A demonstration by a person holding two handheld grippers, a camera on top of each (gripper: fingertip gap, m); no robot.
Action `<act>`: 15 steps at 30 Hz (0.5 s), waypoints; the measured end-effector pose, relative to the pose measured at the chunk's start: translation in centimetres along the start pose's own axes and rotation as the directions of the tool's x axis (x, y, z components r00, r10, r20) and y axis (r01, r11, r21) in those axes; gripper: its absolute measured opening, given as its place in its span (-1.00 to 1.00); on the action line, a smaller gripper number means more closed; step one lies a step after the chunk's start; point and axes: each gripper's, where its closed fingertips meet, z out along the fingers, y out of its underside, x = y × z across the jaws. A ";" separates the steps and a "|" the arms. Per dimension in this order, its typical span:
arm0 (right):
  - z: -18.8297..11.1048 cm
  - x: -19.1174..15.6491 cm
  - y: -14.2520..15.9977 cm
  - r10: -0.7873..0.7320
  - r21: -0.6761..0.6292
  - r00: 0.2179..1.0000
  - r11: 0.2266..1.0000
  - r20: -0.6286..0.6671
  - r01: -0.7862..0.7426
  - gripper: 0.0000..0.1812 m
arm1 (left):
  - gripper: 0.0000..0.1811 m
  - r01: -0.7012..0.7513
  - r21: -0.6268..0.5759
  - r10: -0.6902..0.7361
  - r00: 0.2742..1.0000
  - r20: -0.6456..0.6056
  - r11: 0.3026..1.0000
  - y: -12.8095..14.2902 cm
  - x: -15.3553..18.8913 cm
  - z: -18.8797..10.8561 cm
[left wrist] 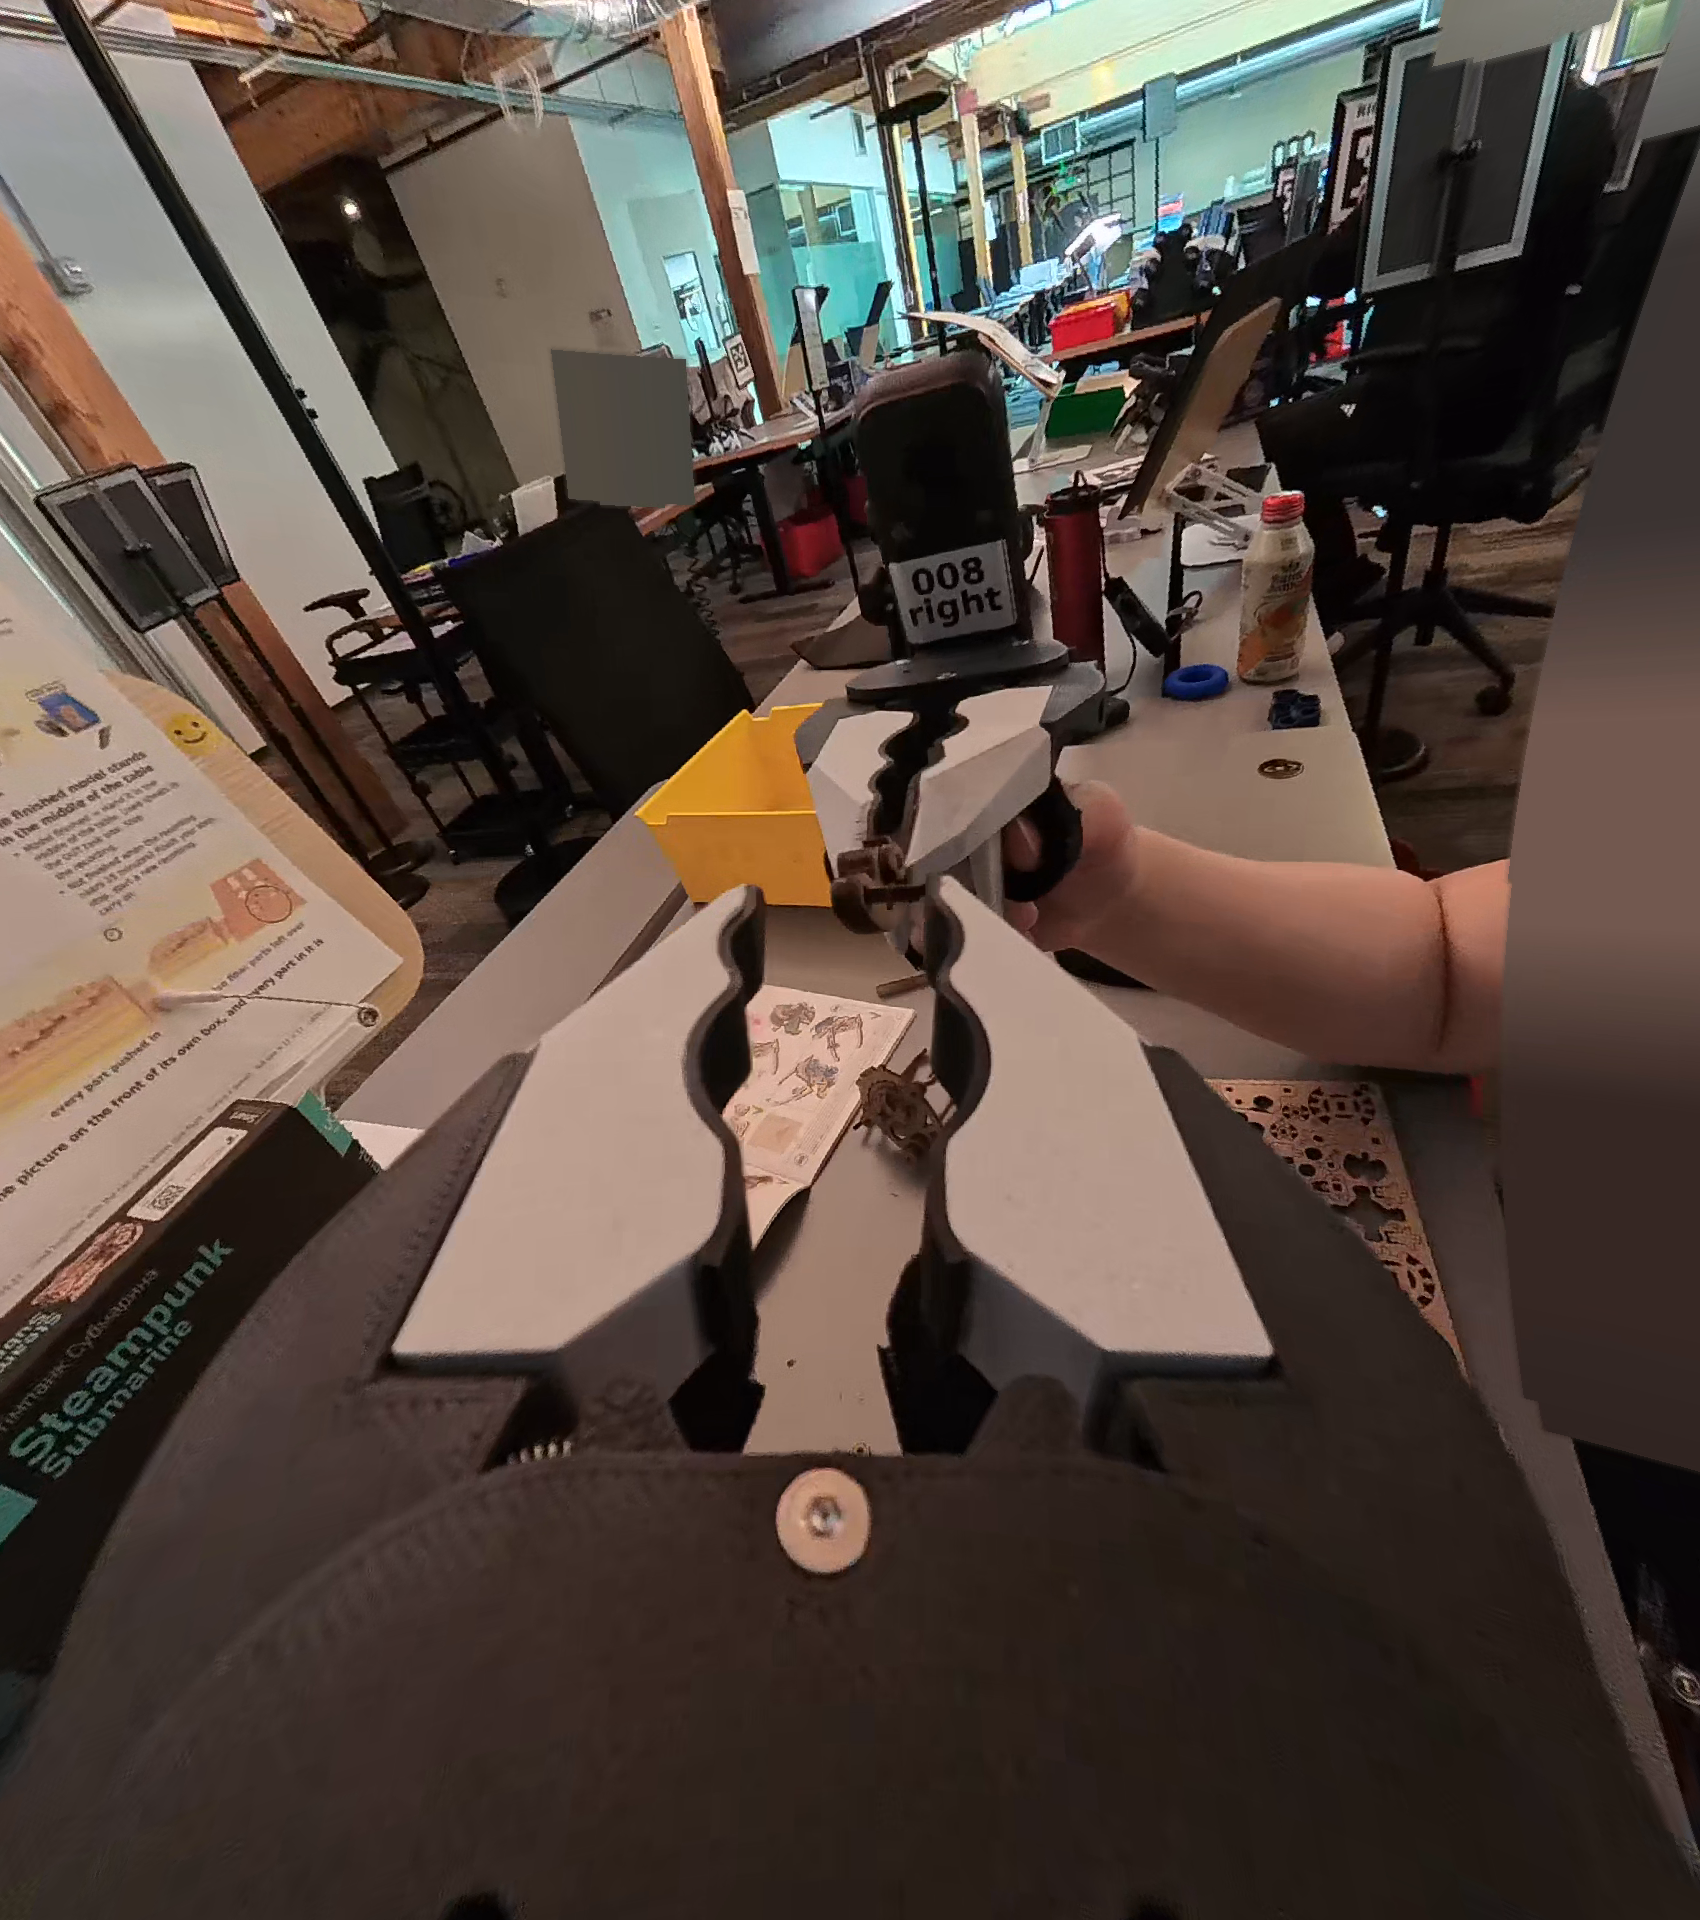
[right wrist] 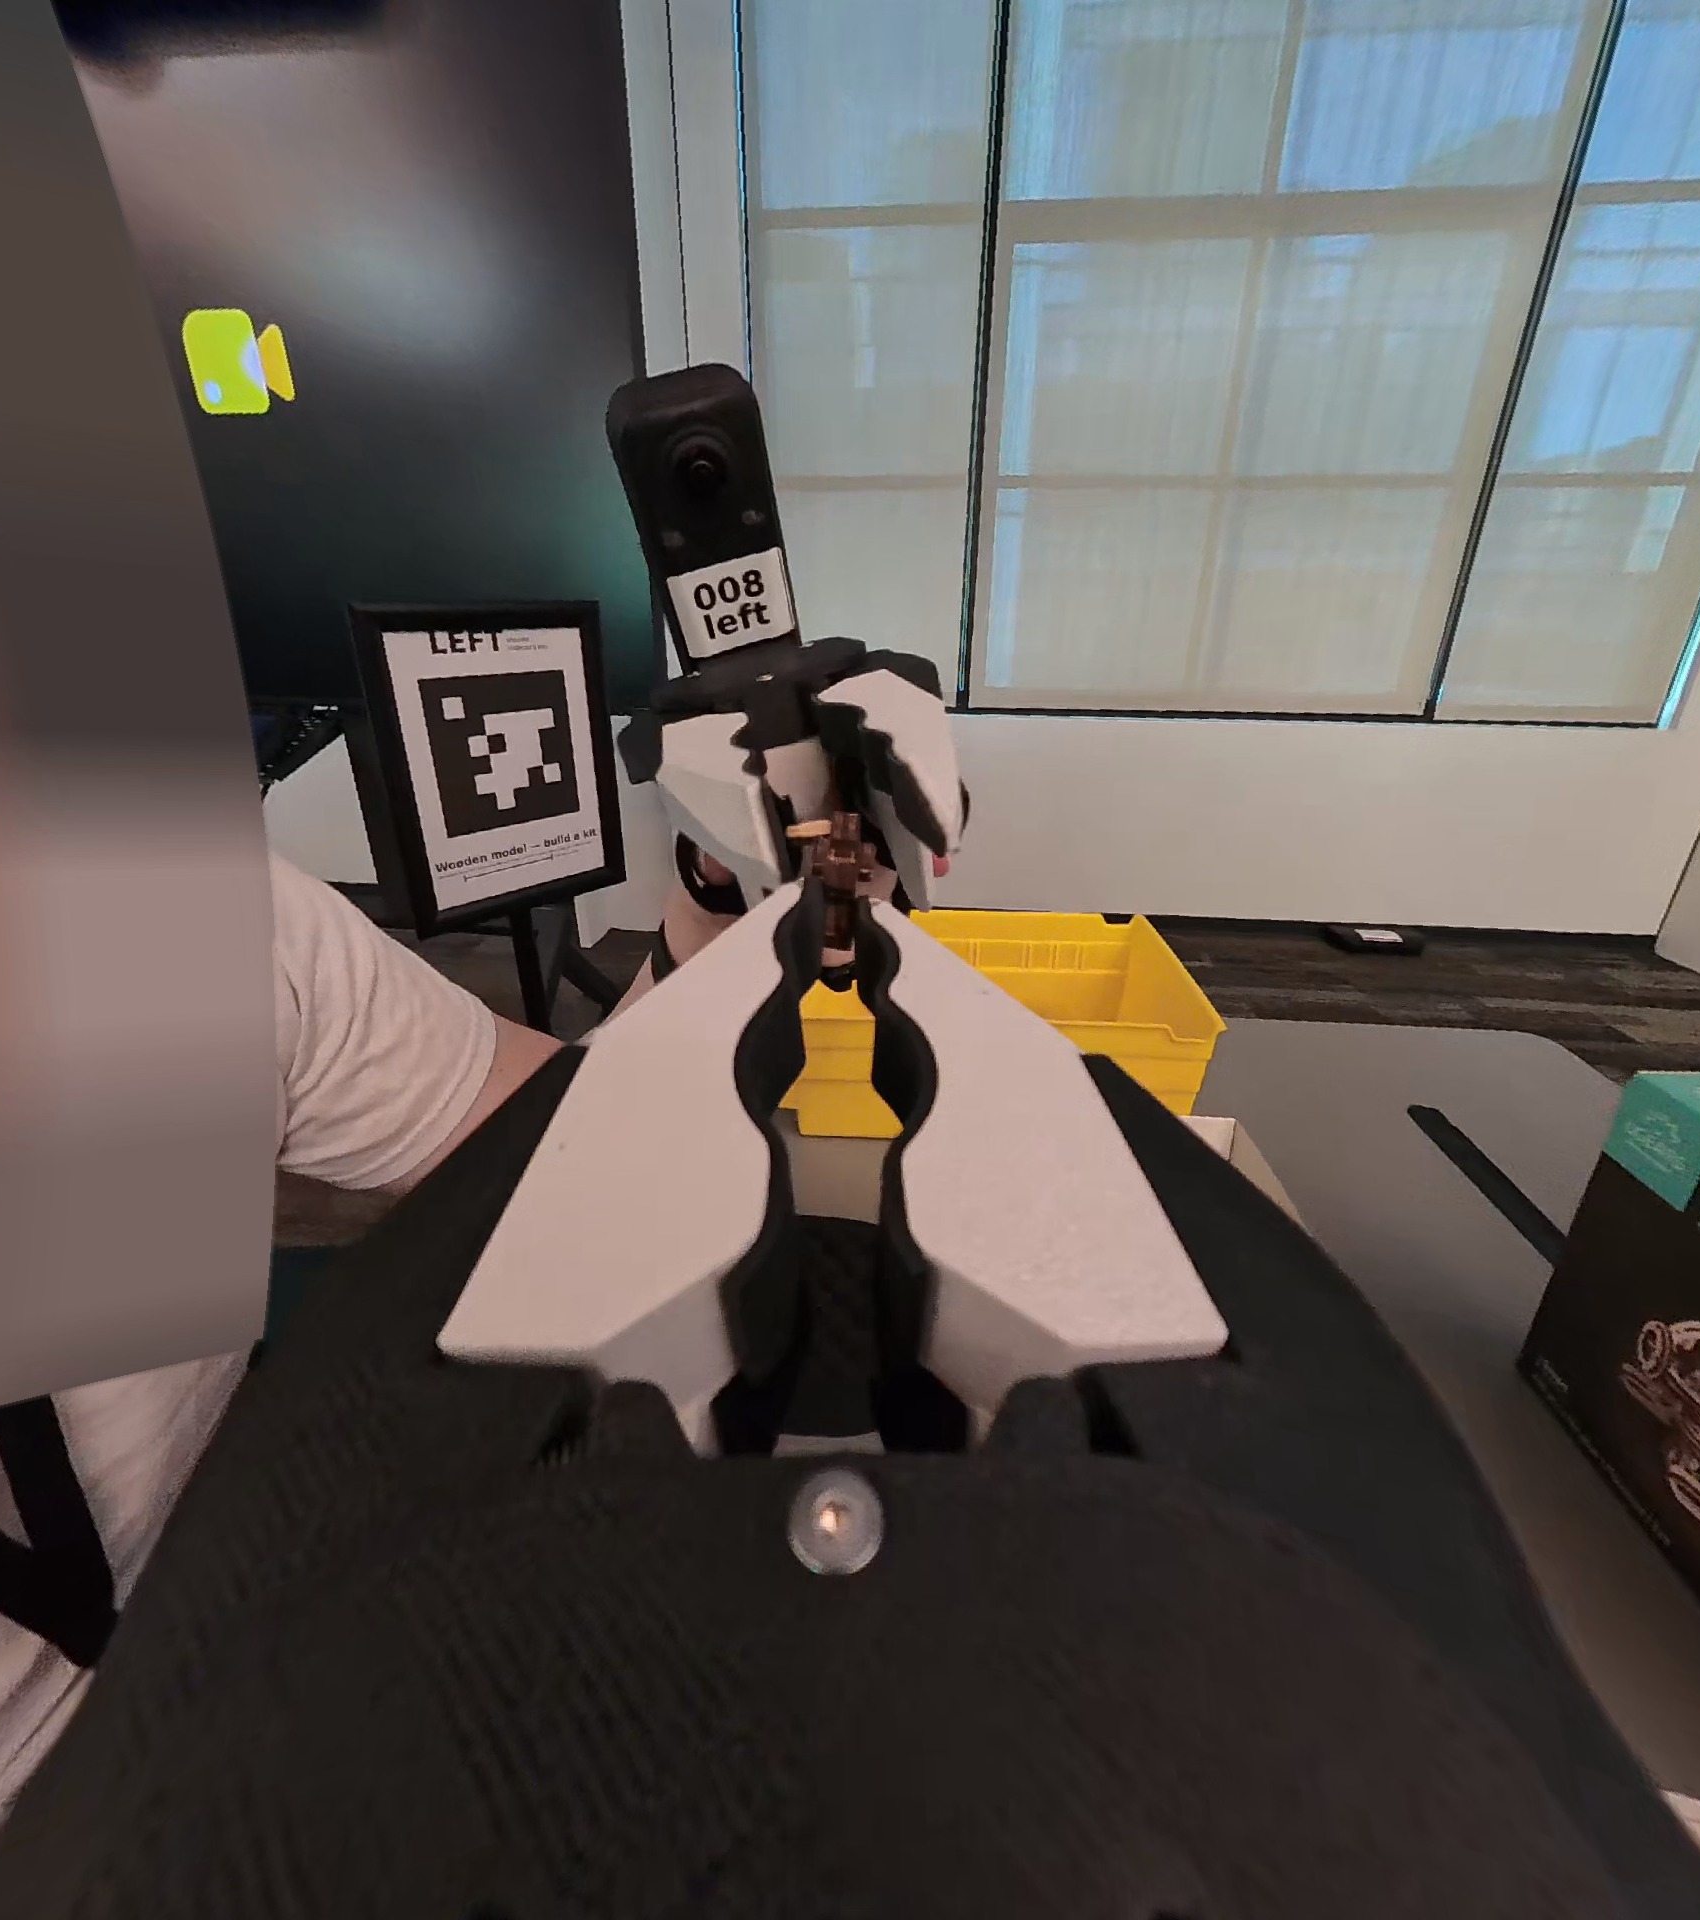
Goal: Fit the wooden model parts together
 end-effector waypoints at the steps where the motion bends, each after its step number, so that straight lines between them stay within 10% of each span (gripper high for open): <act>1: 0.0 0.0 0.0 -0.010 -0.004 1.000 1.000 -0.004 0.010 -0.97 | -0.72 -0.002 0.003 0.002 1.000 -0.003 1.000 -0.1 0.0 0.0; 15: 0.0 -1.8 0.1 -0.356 -0.037 0.933 0.934 -0.043 0.355 -0.96 | -0.86 -0.022 0.012 0.023 0.992 -0.126 1.000 -0.3 2.3 -0.4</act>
